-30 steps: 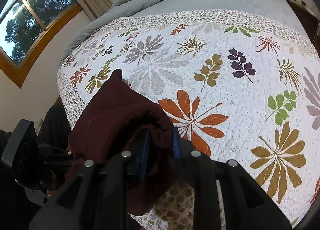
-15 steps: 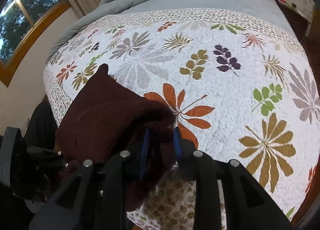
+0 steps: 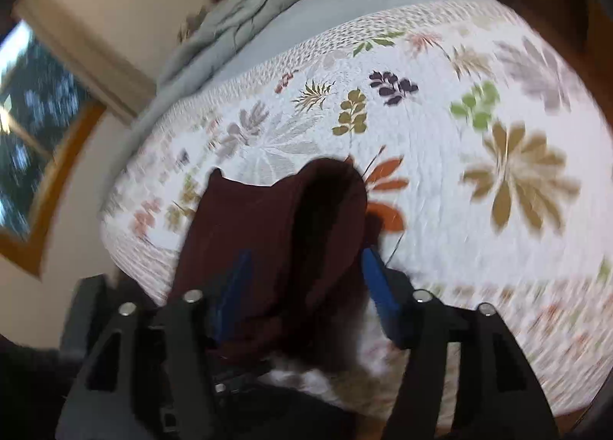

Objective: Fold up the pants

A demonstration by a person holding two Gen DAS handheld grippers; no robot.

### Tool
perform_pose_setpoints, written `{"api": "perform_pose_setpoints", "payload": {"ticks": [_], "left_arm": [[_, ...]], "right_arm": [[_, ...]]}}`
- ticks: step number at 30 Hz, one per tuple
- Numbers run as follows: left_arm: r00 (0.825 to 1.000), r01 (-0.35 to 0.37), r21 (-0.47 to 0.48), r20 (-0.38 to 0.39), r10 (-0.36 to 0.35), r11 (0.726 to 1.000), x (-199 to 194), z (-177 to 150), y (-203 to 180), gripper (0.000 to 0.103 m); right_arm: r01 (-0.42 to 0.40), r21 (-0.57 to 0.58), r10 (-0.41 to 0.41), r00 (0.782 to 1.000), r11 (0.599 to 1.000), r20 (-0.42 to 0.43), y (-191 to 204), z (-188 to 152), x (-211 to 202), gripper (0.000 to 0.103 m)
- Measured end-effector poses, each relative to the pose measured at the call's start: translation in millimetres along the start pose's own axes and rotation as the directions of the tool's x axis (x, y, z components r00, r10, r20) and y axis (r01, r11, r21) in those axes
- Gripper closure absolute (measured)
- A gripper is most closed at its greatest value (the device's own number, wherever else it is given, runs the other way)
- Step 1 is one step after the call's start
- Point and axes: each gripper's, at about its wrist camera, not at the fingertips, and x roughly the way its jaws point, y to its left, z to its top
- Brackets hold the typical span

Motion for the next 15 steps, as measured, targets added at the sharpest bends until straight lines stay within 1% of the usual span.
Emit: {"api": "perform_pose_setpoints", "payload": {"ticks": [1,2,4,5,7,8,10,12,15], "left_arm": [[0.999,0.049,-0.015,0.014,-0.048,0.999,-2.8,-0.7,3.0,0.044],[0.995,0.102,-0.031,0.025,-0.101,0.994,-5.1,-1.7,5.4,0.043],[0.992,0.120,-0.018,0.029,-0.119,0.993,-6.7,-2.8,4.7,0.042],[0.990,0.138,-0.016,0.029,-0.137,0.990,-7.9,-3.2,4.9,0.042],[0.982,0.188,-0.020,0.027,-0.188,0.982,-13.6,-5.8,9.4,0.042],[0.974,0.226,-0.030,0.025,-0.225,0.974,-20.6,-9.6,15.8,0.042],[0.964,0.266,-0.051,0.032,-0.264,0.963,-32.3,-13.3,27.3,0.042],[0.961,0.276,-0.078,0.056,-0.272,0.958,-47.2,-14.7,46.2,0.041],[0.966,0.245,-0.123,0.116,-0.232,0.962,-67.0,-4.8,80.1,0.037]], "right_arm": [[-0.011,0.029,0.011,1.000,1.000,0.010,-2.1,-5.9,-2.3,0.033],[-0.025,0.074,0.023,0.999,0.997,0.025,-6.2,-15.1,-5.3,0.033],[-0.044,0.141,0.036,0.998,0.989,0.057,-14.4,-29.0,-9.9,0.033],[-0.041,0.177,0.028,0.997,0.983,0.074,-19.3,-36.5,-12.8,0.032],[-0.060,0.238,0.036,0.994,0.969,0.107,-27.7,-48.3,-18.5,0.031],[-0.078,0.270,0.049,0.993,0.960,0.111,-31.6,-55.8,-20.3,0.031],[-0.091,0.309,0.058,0.992,0.947,0.115,-35.9,-68.1,-21.7,0.031],[-0.121,0.338,0.091,0.990,0.933,0.104,-36.0,-82.4,-19.3,0.028],[-0.143,0.334,0.131,0.990,0.931,0.060,-22.1,-91.2,-3.5,0.027]]}}
